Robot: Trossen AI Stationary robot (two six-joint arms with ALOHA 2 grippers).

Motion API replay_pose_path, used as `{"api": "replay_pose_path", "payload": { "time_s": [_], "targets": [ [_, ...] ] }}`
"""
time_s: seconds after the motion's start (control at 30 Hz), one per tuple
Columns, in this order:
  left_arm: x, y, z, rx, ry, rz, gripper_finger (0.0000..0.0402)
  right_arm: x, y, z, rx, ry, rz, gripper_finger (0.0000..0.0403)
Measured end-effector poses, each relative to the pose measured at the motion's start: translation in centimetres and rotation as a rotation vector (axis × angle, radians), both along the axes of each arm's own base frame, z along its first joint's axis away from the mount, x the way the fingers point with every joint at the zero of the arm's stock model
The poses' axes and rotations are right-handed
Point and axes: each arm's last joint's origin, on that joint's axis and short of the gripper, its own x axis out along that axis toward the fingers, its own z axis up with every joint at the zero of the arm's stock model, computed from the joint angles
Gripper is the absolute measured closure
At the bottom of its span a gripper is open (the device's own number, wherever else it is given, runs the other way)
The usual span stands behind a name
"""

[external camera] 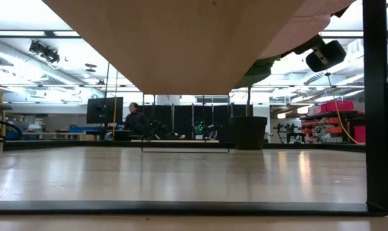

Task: Pick and place slides into the shelf
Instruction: Put the green slide on the shelf

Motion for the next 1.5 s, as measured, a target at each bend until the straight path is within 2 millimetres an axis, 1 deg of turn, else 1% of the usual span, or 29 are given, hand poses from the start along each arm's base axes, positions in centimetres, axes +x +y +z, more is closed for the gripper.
{"api": "replay_pose_path", "payload": {
  "time_s": [0.17, 0.4, 0.6, 0.8, 1.03, 1.27, 1.5],
  "targets": [
    [0.0, 0.0, 0.0, 0.0, -0.005, 0.003, 0.022, 0.3, 0.1, -0.1, -0.013, -0.012, 0.021, 0.036],
    [0.0, 0.0, 0.1, 0.001, -0.007, 0.012, 0.0217, -0.9, 0.9, 1.5, -0.03, -0.068, -0.029, 0.036],
    [0.8, 0.2, -0.2, -0.001, -0.009, 0.025, 0.0221, -1.8, 1.1, 2.4, -0.038, -0.104, -0.048, 0.0362],
    [1.7, 0.3, -0.7, -0.021, -0.006, 0.023, 0.0224, -1.6, 1.0, 2.2, -0.059, -0.104, -0.028, 0.036],
    [2.1, 0.3, -0.5, 0.002, -0.029, 0.022, 0.0222, -1.3, 0.9, 1.9, -0.098, -0.111, 0.012, 0.0311],
    [2.1, 0.3, -0.2, 0.017, -0.056, 0.022, 0.0223, -0.9, 0.9, 2.4, -0.114, -0.193, 0.052, 0.0286],
    [2.1, 0.3, -0.2, 0.016, -0.056, 0.021, 0.0219, -1.1, 1.3, 2.1, -0.105, -0.157, 0.085, 0.0259]
  ]
}}
